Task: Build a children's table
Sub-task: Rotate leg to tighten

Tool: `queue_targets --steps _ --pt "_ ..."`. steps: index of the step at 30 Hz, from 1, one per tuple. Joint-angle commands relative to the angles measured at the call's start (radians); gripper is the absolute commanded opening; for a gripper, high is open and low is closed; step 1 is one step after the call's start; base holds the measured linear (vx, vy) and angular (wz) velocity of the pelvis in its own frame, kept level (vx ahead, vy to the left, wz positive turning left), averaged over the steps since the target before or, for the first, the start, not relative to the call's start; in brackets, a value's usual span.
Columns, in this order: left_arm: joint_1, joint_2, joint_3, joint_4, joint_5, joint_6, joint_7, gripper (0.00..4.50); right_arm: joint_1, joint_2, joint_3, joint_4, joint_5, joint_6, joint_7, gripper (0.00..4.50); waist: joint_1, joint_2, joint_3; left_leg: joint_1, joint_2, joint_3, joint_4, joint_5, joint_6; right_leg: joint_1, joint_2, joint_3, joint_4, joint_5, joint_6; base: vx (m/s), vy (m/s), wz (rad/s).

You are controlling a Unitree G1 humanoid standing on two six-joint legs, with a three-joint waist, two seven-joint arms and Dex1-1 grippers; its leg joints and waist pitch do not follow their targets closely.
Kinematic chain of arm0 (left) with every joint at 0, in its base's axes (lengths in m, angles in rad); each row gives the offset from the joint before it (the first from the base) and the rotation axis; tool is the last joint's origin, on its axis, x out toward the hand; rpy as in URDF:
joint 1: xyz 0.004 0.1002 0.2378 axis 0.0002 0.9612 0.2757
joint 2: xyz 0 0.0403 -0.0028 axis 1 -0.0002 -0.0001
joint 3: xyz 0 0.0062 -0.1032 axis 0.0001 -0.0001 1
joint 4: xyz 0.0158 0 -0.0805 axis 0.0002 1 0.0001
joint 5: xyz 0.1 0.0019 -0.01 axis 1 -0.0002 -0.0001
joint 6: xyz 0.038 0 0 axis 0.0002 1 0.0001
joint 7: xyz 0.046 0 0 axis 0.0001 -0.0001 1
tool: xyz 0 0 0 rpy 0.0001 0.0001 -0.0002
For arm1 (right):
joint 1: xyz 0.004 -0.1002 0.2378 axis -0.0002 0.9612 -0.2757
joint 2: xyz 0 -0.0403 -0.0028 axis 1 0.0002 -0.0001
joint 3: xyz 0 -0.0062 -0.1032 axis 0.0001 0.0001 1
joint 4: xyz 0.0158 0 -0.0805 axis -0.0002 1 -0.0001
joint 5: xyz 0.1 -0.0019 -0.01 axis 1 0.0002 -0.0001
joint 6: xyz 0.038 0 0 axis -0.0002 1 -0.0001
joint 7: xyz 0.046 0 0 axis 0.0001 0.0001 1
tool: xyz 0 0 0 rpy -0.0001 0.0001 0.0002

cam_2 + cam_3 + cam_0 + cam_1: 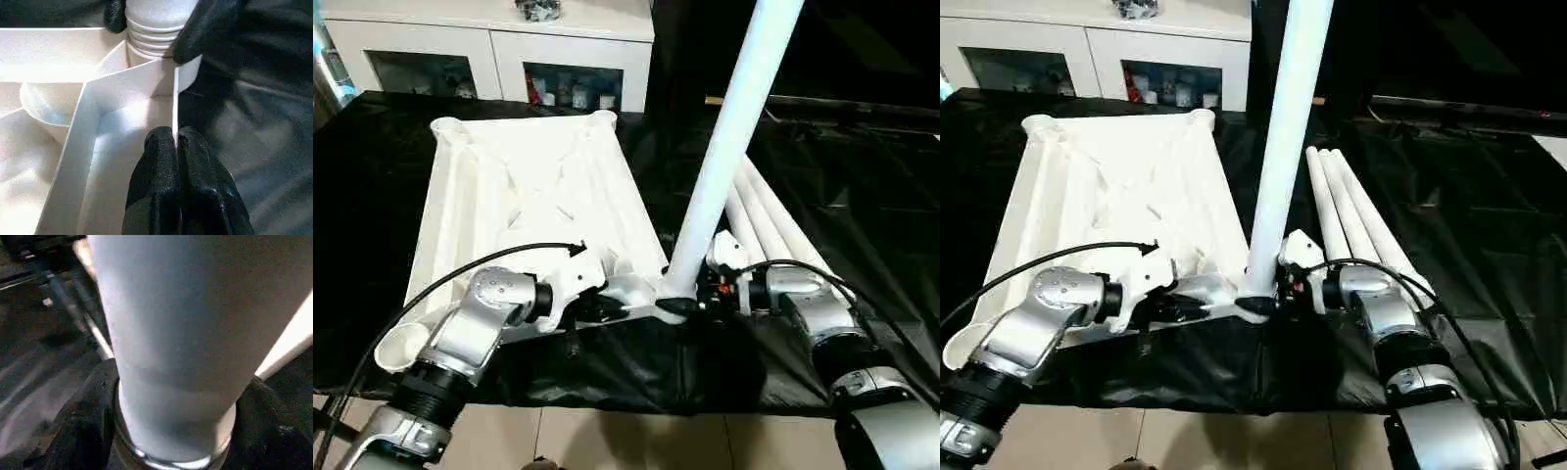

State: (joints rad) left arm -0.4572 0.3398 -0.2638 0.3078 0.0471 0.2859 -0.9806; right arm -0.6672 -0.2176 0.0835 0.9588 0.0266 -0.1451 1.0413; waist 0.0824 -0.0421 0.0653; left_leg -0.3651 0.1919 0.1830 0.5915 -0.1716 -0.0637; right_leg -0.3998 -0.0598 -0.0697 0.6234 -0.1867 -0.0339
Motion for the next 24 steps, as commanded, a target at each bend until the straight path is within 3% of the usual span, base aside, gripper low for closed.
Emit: queue_targets --steps 1,3,4,6,8,9,10,13,16,18,24 --pt "-0.063 -0.081 0.016 0.039 0.017 0.031 0.162 0.00 -0.038 0.100 0.010 0.080 -0.037 0.019 -0.228 2.73 -0.007 0.000 -0.059 0.018 0.041 -0.021 -0.072 -0.278 0.003 0.036 -0.091 0.050 -0.102 -0.436 -0.162 0.000 0.000 0.00" --pt "-0.077 -0.099 0.027 0.056 0.025 0.044 0.208 0.00 -0.058 0.131 -0.010 0.110 -0.029 0.034 -0.314 2.72 -0.014 -0.001 -0.062 0.013 0.042 -0.026 -0.072 -0.292 -0.009 0.039 -0.097 0.049 -0.107 -0.494 -0.132 -0.025 -0.001 -0.03" --pt "-0.087 -0.115 0.037 0.068 0.029 0.058 0.246 0.00 -0.073 0.153 -0.025 0.128 -0.018 0.049 -0.365 2.72 -0.014 0.001 -0.062 0.017 0.041 -0.025 -0.070 -0.295 -0.004 0.033 -0.097 0.050 -0.112 -0.500 -0.121 0.000 0.000 0.00" --pt "-0.114 -0.160 0.062 0.096 0.040 0.085 0.348 0.00 -0.123 0.214 -0.060 0.175 0.002 0.082 -0.524 2.72 -0.020 0.001 -0.062 0.017 0.042 -0.025 -0.071 -0.296 -0.002 0.029 -0.093 0.052 -0.109 -0.476 -0.132 0.000 0.000 0.00" --pt "-0.126 -0.181 0.072 0.108 0.046 0.092 0.394 0.00 -0.145 0.238 -0.071 0.193 0.006 0.088 -0.598 2.72 -0.019 0.003 -0.067 0.014 0.043 -0.026 -0.073 -0.278 -0.008 0.034 -0.092 0.050 -0.102 -0.428 -0.135 0.000 0.000 0.00" --pt "-0.128 -0.185 0.074 0.110 0.047 0.093 0.402 0.00 -0.149 0.242 -0.073 0.196 0.006 0.088 -0.610 2.72 -0.019 0.003 -0.068 0.016 0.043 -0.023 -0.071 -0.273 -0.006 0.029 -0.089 0.052 -0.100 -0.385 -0.142 0.000 0.000 0.00" --pt "-0.140 -0.207 0.080 0.127 0.059 0.092 0.446 0.00 -0.167 0.261 -0.082 0.215 -0.002 0.082 -0.677 2.72 -0.018 -0.001 -0.070 0.011 0.042 -0.021 -0.070 -0.254 0.003 0.034 -0.090 0.054 -0.094 -0.338 -0.150 0.000 0.000 0.00" --pt "-0.153 -0.240 0.073 0.139 0.069 0.082 0.477 0.00 -0.186 0.283 -0.087 0.241 -0.020 0.044 -0.730 3.42 -0.011 0.003 -0.076 0.009 0.043 -0.017 -0.066 -0.187 0.016 0.037 -0.089 0.054 -0.080 -0.208 -0.177 0.000 0.000 0.00" --pt "-0.147 -0.244 0.059 0.125 0.060 0.077 0.453 0.00 -0.193 0.287 -0.095 0.247 -0.016 0.032 -0.720 3.64 -0.005 0.002 -0.082 -0.001 0.040 -0.014 -0.061 -0.098 0.060 0.051 -0.088 0.053 -0.060 -0.037 -0.209 0.000 0.000 0.00" --pt "-0.146 -0.243 0.058 0.124 0.060 0.076 0.452 0.00 -0.194 0.287 -0.095 0.248 -0.016 0.031 -0.720 3.86 -0.005 0.001 -0.083 0.000 0.040 -0.012 -0.059 -0.077 0.078 0.052 -0.088 0.053 -0.057 -0.003 -0.221 0.000 0.000 0.00" --pt "-0.088 -0.175 0.016 0.051 0.036 0.023 0.295 0.00 -0.173 0.211 -0.075 0.235 -0.028 -0.036 -0.590 3.92 -0.008 0.007 -0.077 0.004 0.045 -0.011 -0.062 -0.135 0.070 0.050 -0.091 0.053 -0.068 -0.082 -0.228 0.000 0.000 0.00"
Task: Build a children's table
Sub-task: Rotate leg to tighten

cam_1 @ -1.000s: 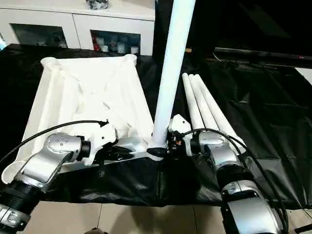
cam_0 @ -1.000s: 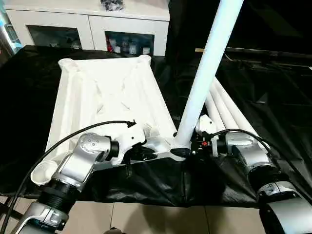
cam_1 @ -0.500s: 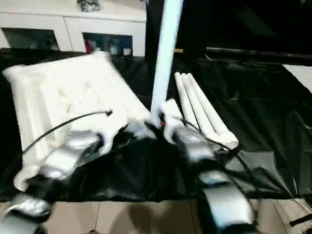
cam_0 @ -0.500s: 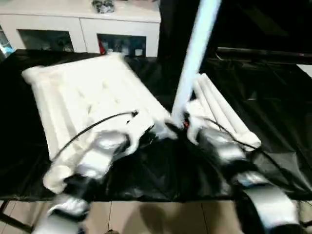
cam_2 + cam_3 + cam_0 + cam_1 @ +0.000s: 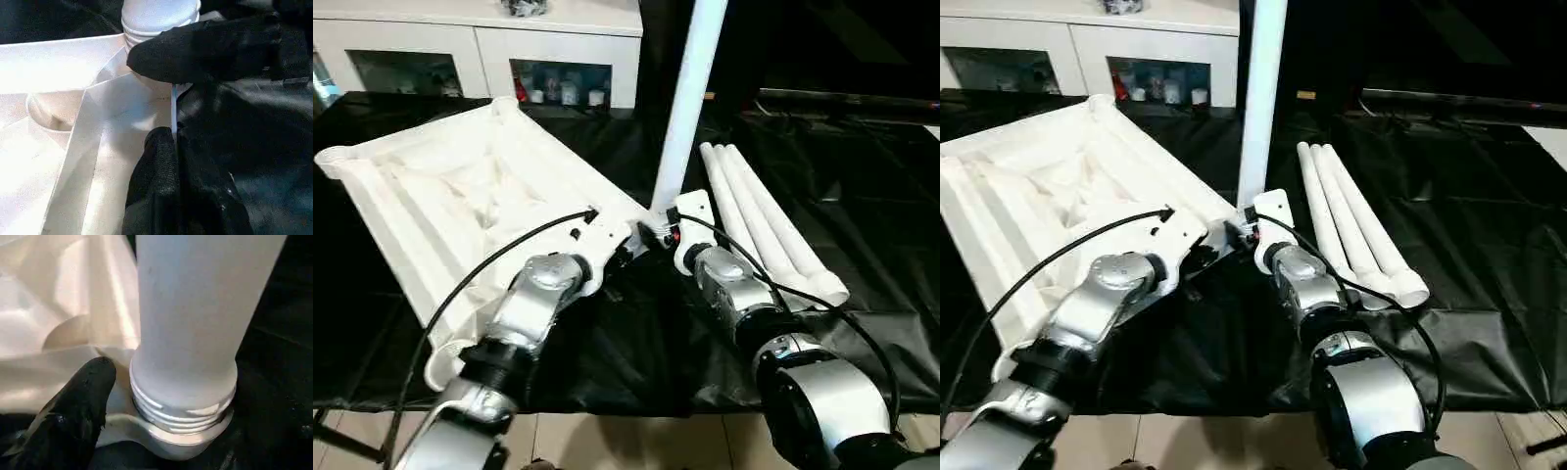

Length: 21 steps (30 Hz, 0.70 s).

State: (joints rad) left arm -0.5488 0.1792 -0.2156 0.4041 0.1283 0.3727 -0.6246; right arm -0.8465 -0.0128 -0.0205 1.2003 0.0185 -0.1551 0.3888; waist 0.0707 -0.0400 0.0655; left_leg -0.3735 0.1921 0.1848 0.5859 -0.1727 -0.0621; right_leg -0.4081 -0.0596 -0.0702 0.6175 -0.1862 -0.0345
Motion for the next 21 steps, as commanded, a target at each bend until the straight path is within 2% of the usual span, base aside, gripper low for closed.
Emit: queue_targets --steps 1,4,7,8,9,12,13,14,15,18,21 --pt "0.010 -0.004 -0.036 -0.053 -0.050 -0.069 -0.083 0.00 0.013 -0.006 0.033 -0.011 -0.022 -0.031 0.085 3.92 0.004 0.007 -0.076 0.013 0.045 -0.013 -0.057 -0.142 0.065 0.058 -0.091 0.054 -0.064 -0.097 -0.228 0.000 0.000 0.00" --pt "0.029 0.032 -0.054 -0.072 -0.062 -0.086 -0.147 0.00 0.032 -0.049 0.049 -0.025 -0.035 -0.050 0.147 3.92 0.007 0.008 -0.074 0.016 0.047 -0.013 -0.059 -0.162 0.055 0.055 -0.090 0.055 -0.066 -0.123 -0.228 0.000 0.000 0.00" --pt "0.044 0.067 -0.067 -0.084 -0.069 -0.101 -0.204 0.00 0.050 -0.091 0.066 -0.038 -0.046 -0.068 0.216 3.92 0.017 0.010 -0.074 0.018 0.049 -0.013 -0.060 -0.178 0.046 0.055 -0.091 0.056 -0.066 -0.138 -0.226 0.000 0.000 0.00" --pt "0.045 0.070 -0.068 -0.085 -0.070 -0.102 -0.208 0.00 0.051 -0.094 0.067 -0.038 -0.047 -0.070 0.223 3.92 0.016 0.013 -0.074 0.017 0.048 -0.014 -0.060 -0.178 0.044 0.055 -0.089 0.056 -0.065 -0.136 -0.226 0.000 0.000 0.00" --pt "0.050 0.081 -0.071 -0.092 -0.073 -0.104 -0.227 0.00 0.058 -0.111 0.076 -0.046 -0.051 -0.080 0.262 3.92 0.014 0.011 -0.075 0.017 0.047 -0.014 -0.060 -0.182 0.042 0.056 -0.088 0.055 -0.066 -0.133 -0.227 0.000 0.000 0.00" --pt "0.061 0.106 -0.077 -0.109 -0.080 -0.109 -0.273 0.00 0.075 -0.145 0.094 -0.069 -0.049 -0.094 0.373 3.92 0.016 0.008 -0.076 0.015 0.048 -0.014 -0.058 -0.179 0.050 0.060 -0.091 0.056 -0.064 -0.125 -0.228 0.000 0.000 0.00" --pt "0.070 0.129 -0.088 -0.123 -0.092 -0.124 -0.325 0.00 0.093 -0.175 0.108 -0.099 -0.038 -0.098 0.498 3.92 0.017 0.008 -0.076 0.015 0.047 -0.014 -0.057 -0.178 0.062 0.061 -0.090 0.055 -0.065 -0.124 -0.230 0.000 0.000 0.00" --pt "0.071 0.130 -0.089 -0.124 -0.093 -0.124 -0.328 0.00 0.094 -0.178 0.109 -0.101 -0.037 -0.099 0.507 3.92 0.018 0.008 -0.074 0.013 0.048 -0.014 -0.058 -0.176 0.065 0.061 -0.090 0.055 -0.065 -0.123 -0.230 0.000 0.000 0.00" --pt "0.079 0.150 -0.097 -0.140 -0.108 -0.129 -0.375 0.00 0.109 -0.204 0.124 -0.129 -0.025 -0.098 0.617 3.92 0.019 0.009 -0.075 0.015 0.048 -0.013 -0.057 -0.170 0.068 0.060 -0.087 0.054 -0.064 -0.116 -0.234 0.000 0.000 0.00" --pt "0.089 0.172 -0.107 -0.156 -0.123 -0.131 -0.421 0.00 0.126 -0.229 0.144 -0.162 -0.012 -0.093 0.724 3.92 0.022 0.010 -0.075 0.013 0.051 -0.013 -0.055 -0.165 0.079 0.060 -0.085 0.052 -0.060 -0.104 -0.244 0.000 0.000 0.00" --pt "0.096 0.189 -0.116 -0.162 -0.129 -0.132 -0.457 0.00 0.144 -0.244 0.163 -0.205 0.002 -0.069 0.812 3.92 0.021 0.007 -0.073 0.013 0.051 -0.013 -0.056 -0.178 0.075 0.059 -0.088 0.052 -0.065 -0.143 -0.240 0.000 0.000 0.00"
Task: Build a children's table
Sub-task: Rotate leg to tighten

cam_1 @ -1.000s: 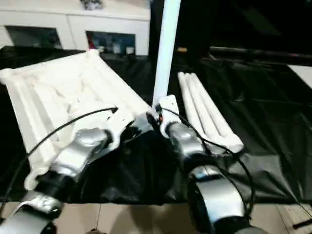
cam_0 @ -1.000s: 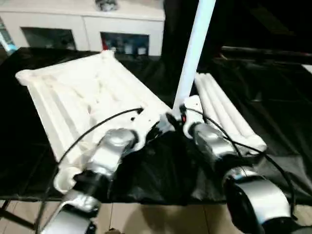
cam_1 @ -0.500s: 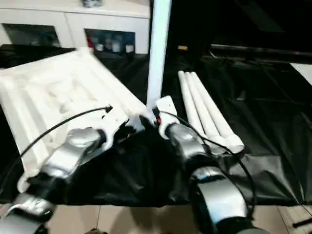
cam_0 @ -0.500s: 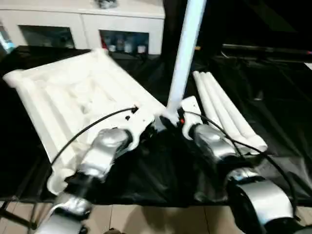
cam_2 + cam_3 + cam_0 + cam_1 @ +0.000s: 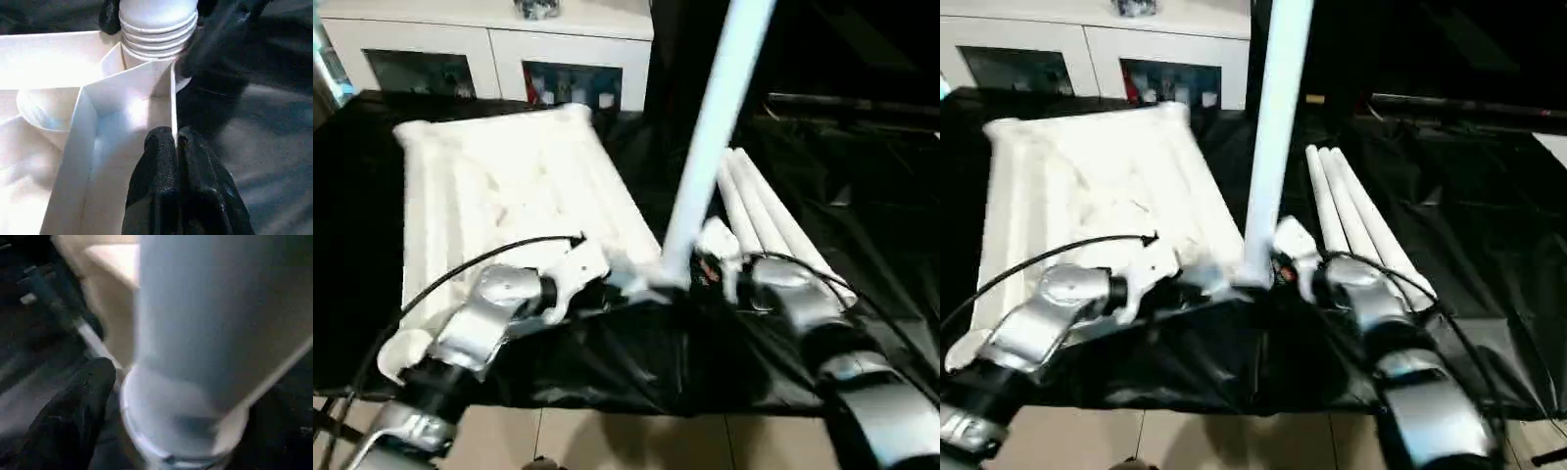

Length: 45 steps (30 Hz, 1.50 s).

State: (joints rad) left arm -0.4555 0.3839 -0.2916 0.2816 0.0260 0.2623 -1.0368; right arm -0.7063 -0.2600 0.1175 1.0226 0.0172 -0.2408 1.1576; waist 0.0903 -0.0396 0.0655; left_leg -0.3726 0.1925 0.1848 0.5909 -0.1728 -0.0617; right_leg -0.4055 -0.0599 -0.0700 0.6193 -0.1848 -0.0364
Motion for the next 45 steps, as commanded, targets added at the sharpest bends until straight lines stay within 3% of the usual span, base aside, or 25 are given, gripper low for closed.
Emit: queue_targets --steps 1,5,7,16,18,20,21,22,25,27,28,31,33,34,36,39,40,45 --pt "0.004 -0.012 -0.043 -0.041 -0.028 -0.020 -0.052 0.00 0.008 0.001 0.028 -0.035 0.005 0.021 0.057 3.67 0.001 0.005 -0.072 0.013 0.050 -0.014 -0.062 -0.187 0.070 0.056 -0.088 0.052 -0.069 -0.170 -0.235 0.000 0.000 0.00" --pt "0.008 -0.001 -0.047 -0.045 -0.033 -0.014 -0.078 0.00 0.027 -0.003 0.041 -0.072 0.014 0.046 0.124 3.54 0.003 0.005 -0.071 0.016 0.050 -0.014 -0.063 -0.200 0.060 0.053 -0.087 0.053 -0.073 -0.212 -0.223 0.000 0.000 0.00" --pt "0.008 0.000 -0.048 -0.047 -0.036 -0.011 -0.079 0.00 0.037 -0.001 0.043 -0.087 0.021 0.062 0.149 3.21 0.006 0.006 -0.072 0.016 0.051 -0.015 -0.064 -0.192 0.060 0.053 -0.088 0.053 -0.072 -0.209 -0.220 0.000 0.000 0.00" --pt "0.020 -0.015 -0.039 -0.054 -0.035 -0.005 -0.055 0.00 0.057 0.020 0.042 -0.110 0.029 0.100 0.130 2.74 0.007 0.003 -0.072 0.016 0.050 -0.015 -0.064 -0.188 0.056 0.052 -0.087 0.052 -0.072 -0.207 -0.217 0.000 0.000 0.00" --pt "0.018 -0.035 -0.027 -0.051 -0.033 0.009 -0.016 0.00 0.058 0.038 0.029 -0.102 0.022 0.109 0.062 2.72 0.004 0.003 -0.069 0.017 0.049 -0.016 -0.066 -0.197 0.050 0.051 -0.088 0.053 -0.075 -0.226 -0.211 0.000 0.000 0.00" --pt "0.002 -0.074 -0.011 -0.025 -0.016 0.018 0.069 0.00 0.045 0.080 0.001 -0.064 0.005 0.126 -0.109 2.72 -0.003 0.001 -0.066 0.019 0.047 -0.018 -0.070 -0.227 0.033 0.050 -0.090 0.053 -0.084 -0.290 -0.196 0.000 0.000 0.00" --pt "0.000 -0.077 -0.009 -0.022 -0.014 0.019 0.076 0.00 0.044 0.083 0.000 -0.061 0.003 0.126 -0.122 2.72 -0.006 -0.005 -0.066 0.020 0.047 -0.018 -0.069 -0.232 0.028 0.049 -0.091 0.054 -0.086 -0.312 -0.189 0.000 0.000 0.00" --pt "-0.013 -0.099 0.002 -0.005 -0.007 0.030 0.122 0.00 0.036 0.103 -0.010 -0.040 -0.005 0.122 -0.196 2.72 -0.010 -0.003 -0.063 0.022 0.045 -0.020 -0.070 -0.251 0.015 0.046 -0.092 0.053 -0.092 -0.379 -0.167 0.000 0.000 0.00" --pt "-0.041 -0.137 0.022 0.030 0.010 0.044 0.205 0.00 0.013 0.141 -0.031 0.004 -0.012 0.132 -0.342 2.72 -0.011 -0.002 -0.064 0.026 0.043 -0.020 -0.069 -0.266 0.011 0.040 -0.092 0.054 -0.099 -0.421 -0.149 0.000 0.000 0.00" --pt "-0.091 -0.196 0.044 0.087 0.036 0.071 0.331 0.00 -0.036 0.219 -0.091 0.071 0.017 0.169 -0.584 2.71 -0.013 -0.002 -0.065 0.026 0.043 -0.021 -0.071 -0.264 0.004 0.038 -0.091 0.054 -0.098 -0.422 -0.144 0.000 0.000 0.00" --pt "-0.091 -0.196 0.044 0.087 0.036 0.071 0.331 0.00 -0.036 0.219 -0.091 0.071 0.017 0.169 -0.584 2.71 -0.013 -0.001 -0.066 0.028 0.041 -0.023 -0.071 -0.266 -0.007 0.039 -0.092 0.052 -0.100 -0.435 -0.137 0.000 0.000 0.00" --pt "-0.127 -0.244 0.063 0.124 0.055 0.090 0.424 0.00 -0.068 0.272 -0.132 0.107 0.038 0.177 -0.722 2.71 -0.009 -0.001 -0.068 0.024 0.043 -0.022 -0.071 -0.263 -0.004 0.039 -0.092 0.052 -0.097 -0.401 -0.130 0.000 0.000 0.00" --pt "-0.150 -0.282 0.075 0.149 0.071 0.093 0.490 0.00 -0.084 0.303 -0.131 0.119 0.020 0.145 -0.792 2.71 -0.007 0.001 -0.074 0.024 0.044 -0.018 -0.071 -0.219 -0.001 0.038 -0.087 0.054 -0.087 -0.302 -0.144 0.000 0.000 0.00" --pt "-0.160 -0.309 0.078 0.160 0.077 0.094 0.528 0.00 -0.093 0.321 -0.129 0.125 0.008 0.125 -0.833 2.71 -0.004 -0.008 -0.076 0.019 0.045 -0.017 -0.070 -0.192 0.005 0.044 -0.088 0.053 -0.080 -0.236 -0.155 0.000 0.000 0.00" --pt "-0.161 -0.314 0.077 0.161 0.077 0.093 0.533 0.00 -0.095 0.324 -0.130 0.126 0.008 0.123 -0.838 3.26 0.000 -0.004 -0.079 0.017 0.043 -0.015 -0.066 -0.155 0.023 0.047 -0.089 0.053 -0.070 -0.164 -0.168 0.000 0.000 0.00" --pt "-0.154 -0.319 0.068 0.147 0.070 0.087 0.508 0.00 -0.096 0.329 -0.147 0.122 0.027 0.114 -0.820 3.43 0.000 -0.005 -0.082 0.012 0.041 -0.012 -0.062 -0.109 0.051 0.053 -0.089 0.054 -0.061 -0.082 -0.188 0.000 0.000 0.00" --pt "-0.141 -0.310 0.053 0.129 0.065 0.075 0.470 0.00 -0.094 0.322 -0.157 0.119 0.032 0.097 -0.805 3.57 -0.002 -0.014 -0.080 0.009 0.041 -0.011 -0.061 -0.099 0.071 0.056 -0.091 0.053 -0.060 -0.073 -0.195 0.000 0.000 0.00" --pt "-0.126 -0.290 0.041 0.114 0.060 0.063 0.430 0.00 -0.092 0.300 -0.160 0.118 0.029 0.083 -0.785 4.03 -0.004 -0.008 -0.076 0.013 0.043 -0.010 -0.063 -0.147 0.060 0.051 -0.093 0.054 -0.073 -0.174 -0.181 0.000 0.000 0.00"
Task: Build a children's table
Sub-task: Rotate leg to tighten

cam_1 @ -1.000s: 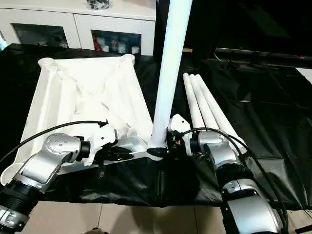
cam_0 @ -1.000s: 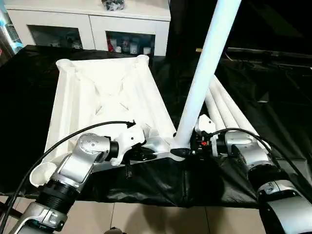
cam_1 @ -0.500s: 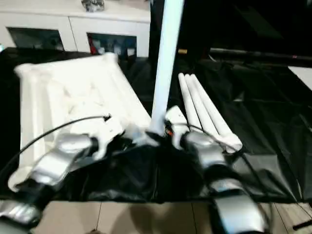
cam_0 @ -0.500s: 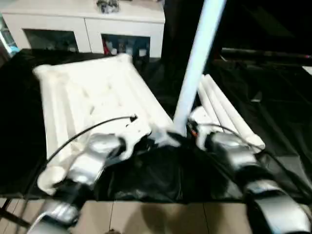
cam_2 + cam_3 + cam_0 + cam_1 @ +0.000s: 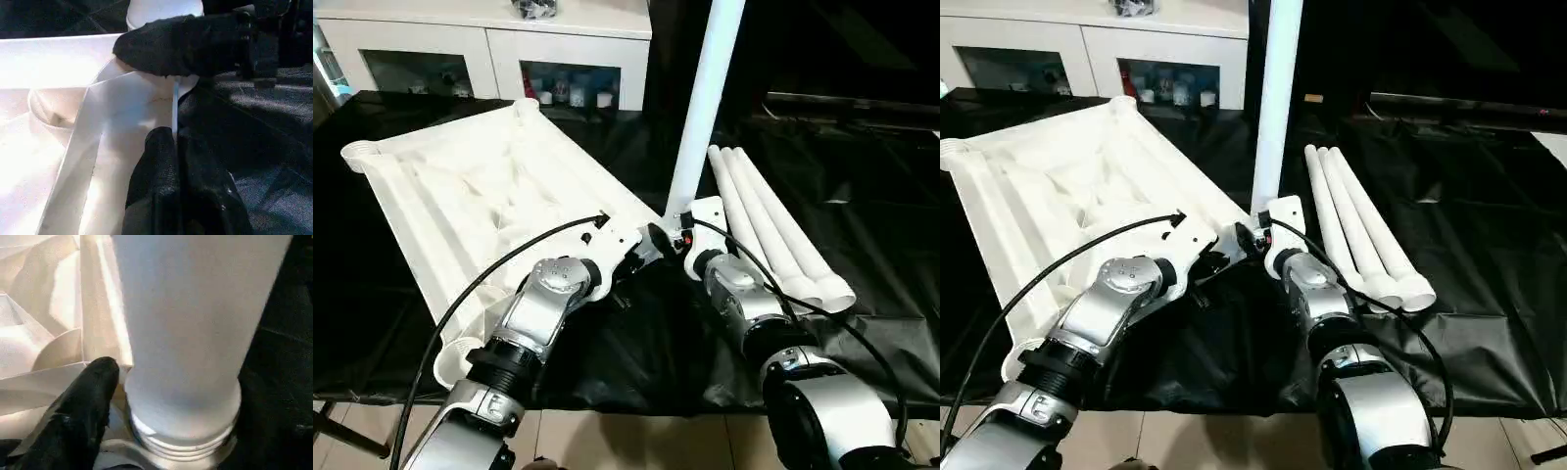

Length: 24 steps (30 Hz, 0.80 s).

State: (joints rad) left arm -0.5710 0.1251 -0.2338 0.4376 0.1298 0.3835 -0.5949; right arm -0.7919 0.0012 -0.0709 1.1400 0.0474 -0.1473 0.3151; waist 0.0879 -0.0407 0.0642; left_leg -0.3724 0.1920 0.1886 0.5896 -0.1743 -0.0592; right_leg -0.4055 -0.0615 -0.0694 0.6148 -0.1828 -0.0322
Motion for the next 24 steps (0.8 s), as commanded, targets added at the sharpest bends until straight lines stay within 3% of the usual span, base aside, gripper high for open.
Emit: queue_targets --steps 1,5,9,17,18,21,22,24 --pt "-0.002 -0.021 -0.023 -0.047 -0.046 -0.064 -0.031 0.00 -0.005 0.023 0.030 -0.001 -0.003 -0.017 0.070 4.18 -0.001 -0.006 -0.074 0.014 0.044 -0.014 -0.062 -0.148 0.054 0.050 -0.091 0.053 -0.069 -0.180 -0.183 0.000 0.000 0.00" --pt "0.015 0.007 -0.032 -0.058 -0.047 -0.077 -0.079 0.00 0.001 -0.021 0.038 -0.015 -0.009 -0.027 0.128 4.45 -0.003 -0.002 -0.076 0.011 0.044 -0.015 -0.061 -0.131 0.058 0.054 -0.089 0.053 -0.063 -0.134 -0.195 0.000 0.000 0.00" --pt "0.041 0.063 -0.046 -0.086 -0.063 -0.095 -0.180 0.00 0.009 -0.116 0.066 -0.055 -0.022 -0.023 0.289 4.45 0.002 0.003 -0.075 0.014 0.046 -0.014 -0.059 -0.141 0.069 0.054 -0.089 0.053 -0.065 -0.135 -0.214 0.000 0.000 0.00" --pt "0.086 0.141 -0.077 -0.149 -0.090 -0.117 -0.317 0.00 0.031 -0.222 0.113 -0.098 -0.021 -0.021 0.592 4.45 0.000 -0.004 -0.074 0.012 0.047 -0.013 -0.058 -0.157 0.074 0.056 -0.089 0.053 -0.065 -0.158 -0.223 0.000 0.000 0.00" --pt "0.101 0.168 -0.085 -0.171 -0.102 -0.128 -0.358 0.00 0.039 -0.246 0.139 -0.114 -0.017 -0.016 0.695 4.45 0.001 -0.002 -0.074 0.012 0.049 -0.014 -0.058 -0.150 0.076 0.055 -0.090 0.053 -0.064 -0.159 -0.225 0.000 0.000 0.00" --pt "0.114 0.190 -0.089 -0.190 -0.114 -0.116 -0.400 0.00 0.048 -0.259 0.157 -0.134 -0.011 -0.001 0.776 4.45 0.003 -0.001 -0.073 0.012 0.050 -0.013 -0.057 -0.147 0.084 0.054 -0.084 0.051 -0.062 -0.153 -0.230 0.000 0.000 0.00" --pt "0.118 0.196 -0.091 -0.195 -0.114 -0.114 -0.412 0.00 0.053 -0.264 0.167 -0.141 -0.012 0.001 0.810 4.20 0.003 -0.001 -0.073 0.012 0.050 -0.013 -0.057 -0.150 0.083 0.054 -0.085 0.051 -0.063 -0.157 -0.231 0.000 0.000 0.00" --pt "0.122 0.203 -0.093 -0.198 -0.113 -0.113 -0.421 0.00 0.058 -0.266 0.180 -0.147 -0.017 0.008 0.844 4.13 0.003 -0.002 -0.072 0.013 0.050 -0.013 -0.057 -0.160 0.078 0.053 -0.086 0.050 -0.065 -0.177 -0.230 0.000 0.000 0.00"
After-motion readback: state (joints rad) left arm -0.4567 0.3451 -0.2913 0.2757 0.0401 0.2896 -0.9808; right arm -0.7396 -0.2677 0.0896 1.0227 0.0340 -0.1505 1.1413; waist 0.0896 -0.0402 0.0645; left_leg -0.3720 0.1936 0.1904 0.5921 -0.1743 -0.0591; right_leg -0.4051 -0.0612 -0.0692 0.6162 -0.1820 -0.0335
